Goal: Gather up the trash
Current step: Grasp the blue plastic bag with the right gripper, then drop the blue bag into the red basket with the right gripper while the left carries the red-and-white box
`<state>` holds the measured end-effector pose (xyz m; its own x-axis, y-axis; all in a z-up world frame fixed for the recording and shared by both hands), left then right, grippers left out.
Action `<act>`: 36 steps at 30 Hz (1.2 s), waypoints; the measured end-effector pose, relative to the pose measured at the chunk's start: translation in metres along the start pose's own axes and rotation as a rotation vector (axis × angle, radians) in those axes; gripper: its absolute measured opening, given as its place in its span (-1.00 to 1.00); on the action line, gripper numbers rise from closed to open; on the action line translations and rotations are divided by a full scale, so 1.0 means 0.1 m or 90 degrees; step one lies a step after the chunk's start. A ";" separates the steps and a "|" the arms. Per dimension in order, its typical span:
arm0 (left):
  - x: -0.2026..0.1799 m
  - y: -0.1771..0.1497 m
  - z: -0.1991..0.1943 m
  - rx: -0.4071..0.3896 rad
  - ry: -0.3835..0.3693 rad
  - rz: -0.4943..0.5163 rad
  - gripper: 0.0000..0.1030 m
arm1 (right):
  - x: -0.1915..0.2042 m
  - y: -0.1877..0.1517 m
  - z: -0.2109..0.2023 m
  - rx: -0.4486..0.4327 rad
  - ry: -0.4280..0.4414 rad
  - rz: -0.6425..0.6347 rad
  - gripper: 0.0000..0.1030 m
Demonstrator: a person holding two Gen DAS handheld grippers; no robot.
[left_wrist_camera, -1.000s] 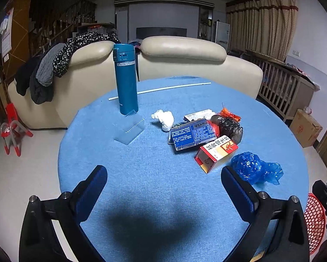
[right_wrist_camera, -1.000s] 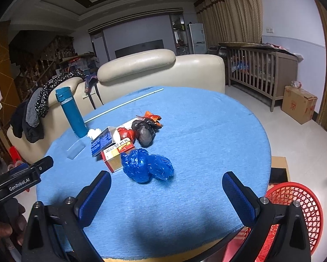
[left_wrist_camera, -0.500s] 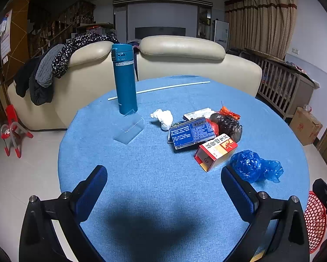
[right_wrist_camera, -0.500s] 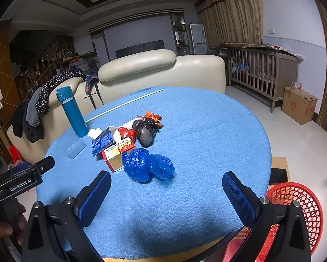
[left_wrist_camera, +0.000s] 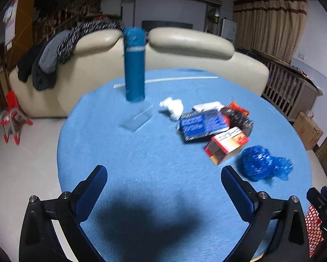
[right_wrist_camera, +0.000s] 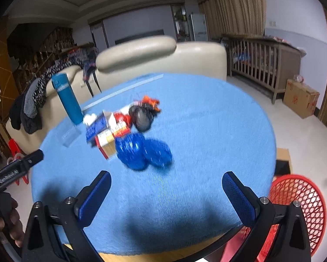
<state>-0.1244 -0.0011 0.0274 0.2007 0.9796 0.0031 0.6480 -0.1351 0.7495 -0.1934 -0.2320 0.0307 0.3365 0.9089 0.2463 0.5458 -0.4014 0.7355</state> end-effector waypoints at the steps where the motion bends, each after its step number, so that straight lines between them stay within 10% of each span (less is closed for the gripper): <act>1: 0.03 -0.05 0.05 0.010 0.001 -0.003 1.00 | -0.01 -0.03 0.08 0.013 -0.001 -0.002 0.99; 17: -0.12 -0.05 0.38 0.045 -0.058 0.015 1.00 | 0.50 0.29 1.37 0.103 0.035 -0.094 0.99; 21: -0.24 0.04 0.52 0.055 -0.069 0.037 1.00 | 0.61 0.19 1.57 0.162 0.103 -0.082 0.17; 36: -1.19 0.35 1.36 0.121 -0.141 0.190 1.00 | -0.14 0.30 0.97 0.114 0.129 0.053 0.15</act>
<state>-0.0257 -0.1421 -0.0364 0.5404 0.8403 0.0432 0.6577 -0.4539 0.6012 -0.1075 -0.2677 -0.0121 0.2358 0.8690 0.4350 0.6562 -0.4725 0.5884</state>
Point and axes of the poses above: each gripper's, at about its wrist camera, not at the fingertips, and z roughly the way its jaws point, x to its left, y to its top, the point moved 9 cm from there along z, roughly the way its jaws point, and after that the axes turned 7 degrees about z, right-handed, at the moved point
